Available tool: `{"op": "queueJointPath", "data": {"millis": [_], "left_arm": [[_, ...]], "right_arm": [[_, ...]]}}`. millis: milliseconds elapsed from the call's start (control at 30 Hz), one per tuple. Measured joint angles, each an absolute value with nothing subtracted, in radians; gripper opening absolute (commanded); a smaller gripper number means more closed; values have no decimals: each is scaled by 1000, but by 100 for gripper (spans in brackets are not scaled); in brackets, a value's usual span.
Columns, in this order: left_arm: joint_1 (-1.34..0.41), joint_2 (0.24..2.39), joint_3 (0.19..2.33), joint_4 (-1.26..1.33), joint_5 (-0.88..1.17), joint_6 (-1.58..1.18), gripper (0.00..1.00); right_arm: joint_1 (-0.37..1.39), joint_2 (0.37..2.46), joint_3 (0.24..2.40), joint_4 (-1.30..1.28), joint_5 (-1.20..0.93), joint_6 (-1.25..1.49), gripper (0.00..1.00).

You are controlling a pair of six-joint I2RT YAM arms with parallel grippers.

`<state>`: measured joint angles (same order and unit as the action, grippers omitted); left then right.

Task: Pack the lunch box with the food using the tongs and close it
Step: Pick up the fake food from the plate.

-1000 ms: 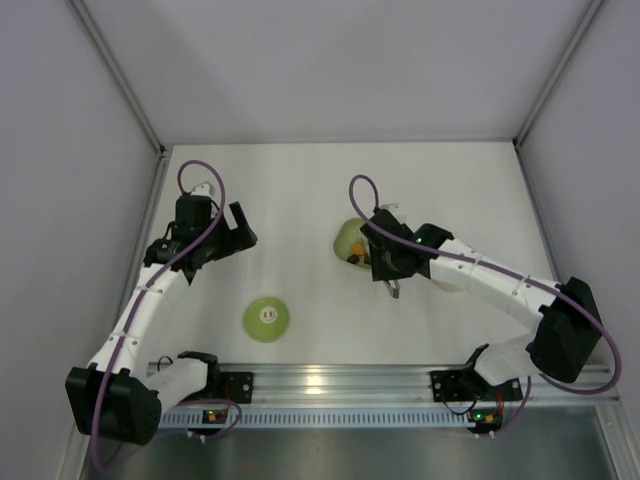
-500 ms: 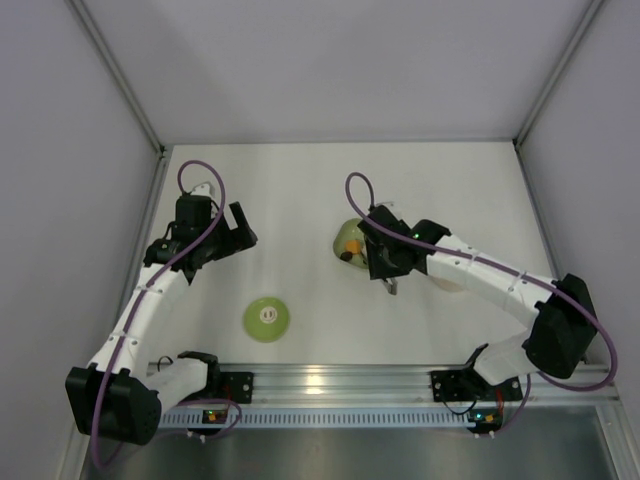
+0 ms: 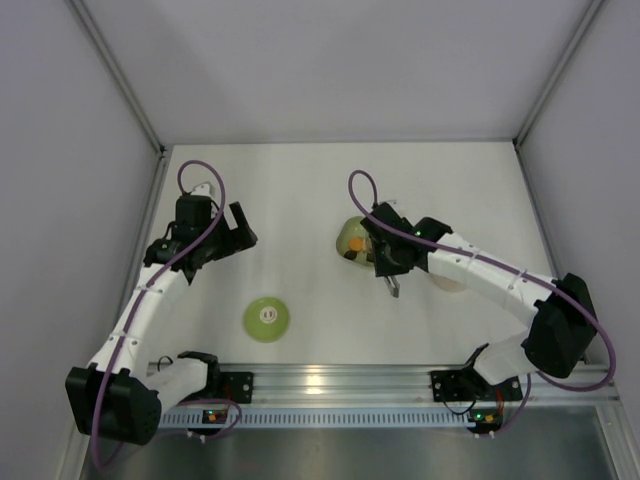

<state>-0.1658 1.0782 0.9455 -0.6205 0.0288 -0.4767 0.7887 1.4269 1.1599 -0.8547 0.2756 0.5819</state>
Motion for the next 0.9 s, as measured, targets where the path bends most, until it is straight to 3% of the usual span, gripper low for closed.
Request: {"op": "queueJointPath", "data": {"millis": [900], "left_arm": [[-166, 1078, 945, -620, 28, -477, 99]], "right_arm": [[775, 1391, 1238, -873, 334, 575, 20]]}}
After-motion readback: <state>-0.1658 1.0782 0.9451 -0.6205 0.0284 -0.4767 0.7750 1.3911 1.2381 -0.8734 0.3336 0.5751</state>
